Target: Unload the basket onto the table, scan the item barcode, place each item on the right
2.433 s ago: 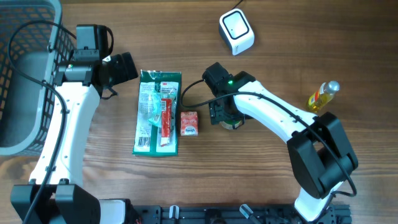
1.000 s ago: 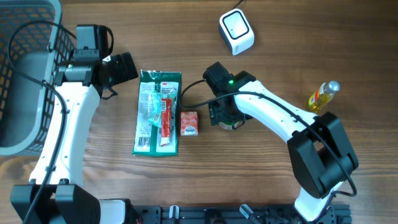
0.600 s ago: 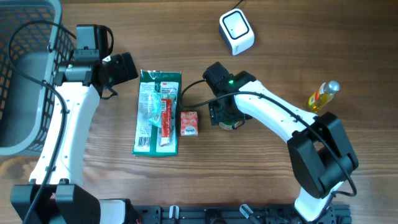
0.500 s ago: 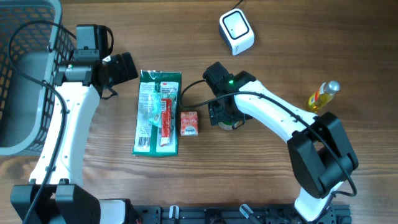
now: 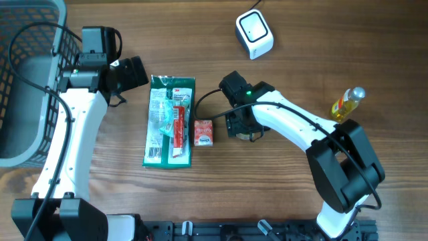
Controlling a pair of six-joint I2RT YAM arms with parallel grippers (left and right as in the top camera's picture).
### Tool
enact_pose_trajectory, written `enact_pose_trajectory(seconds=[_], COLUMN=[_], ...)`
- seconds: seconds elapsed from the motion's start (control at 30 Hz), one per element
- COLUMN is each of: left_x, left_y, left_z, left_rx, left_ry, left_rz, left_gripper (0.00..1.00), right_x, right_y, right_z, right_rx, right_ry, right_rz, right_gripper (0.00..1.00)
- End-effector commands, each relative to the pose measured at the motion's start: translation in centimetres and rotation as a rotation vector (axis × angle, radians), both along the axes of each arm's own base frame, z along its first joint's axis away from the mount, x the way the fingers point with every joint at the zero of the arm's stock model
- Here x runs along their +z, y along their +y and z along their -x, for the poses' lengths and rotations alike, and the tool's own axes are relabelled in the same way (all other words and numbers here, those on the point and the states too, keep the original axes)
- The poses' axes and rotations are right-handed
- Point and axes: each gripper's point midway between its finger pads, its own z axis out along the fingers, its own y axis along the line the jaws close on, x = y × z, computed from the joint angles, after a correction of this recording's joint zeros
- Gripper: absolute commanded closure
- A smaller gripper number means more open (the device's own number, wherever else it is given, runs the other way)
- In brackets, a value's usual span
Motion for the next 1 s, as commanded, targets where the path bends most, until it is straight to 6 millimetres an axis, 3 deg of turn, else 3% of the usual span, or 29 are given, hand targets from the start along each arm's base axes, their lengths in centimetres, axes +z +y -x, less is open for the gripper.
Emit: enact_pose_trajectory(seconds=[0.0,0.13,0.3,0.4,0.47,0.63,0.77,0.97], left_x=[0.1,0.1,0.1,0.1,0.1,0.1,0.1,0.1], left_y=[0.3,0.3,0.3,0.3,0.3,0.3,0.3,0.3], left_z=[-0.2,-0.2,-0.2,-0.2,-0.2,-0.2,-0.2,-0.2], left_rx=[0.016,0.016,0.016,0.016,0.016,0.016,0.016,0.016], left_ry=[-0.006,-0.006,-0.006,-0.006,-0.006,-0.006,-0.006,-0.006], left_rz=[0.0,0.0,0.0,0.0,0.0,0.0,0.0,0.0], left_gripper=[0.0,0.0,0.0,0.0,0.0,0.0,0.0,0.0], right_x=[-0.7,-0.6,1.5,3.0,3.8,5.2,6.5,8.0], right_y=[-0.4,-0.3,-0.3,0.8,1.8,4.2,5.8,6.8], right_z=[0.0,0.1,-0.5,-0.8,-0.5,2.2,5.0,7.1], right_rx=[-0.001,-0.004,-0.02,-0.025,-0.028,-0.033,-0.042,-0.07], right_ry=[0.01,0.021,0.043,0.06,0.088,0.249,0.401,0.529], right_rz=[0.015,0.004,-0.007,-0.091,-0.17,-0.356,-0.474,-0.561], right_gripper=[0.31,0.32,0.36,0.5,0.53,0.56,0.72,0.72])
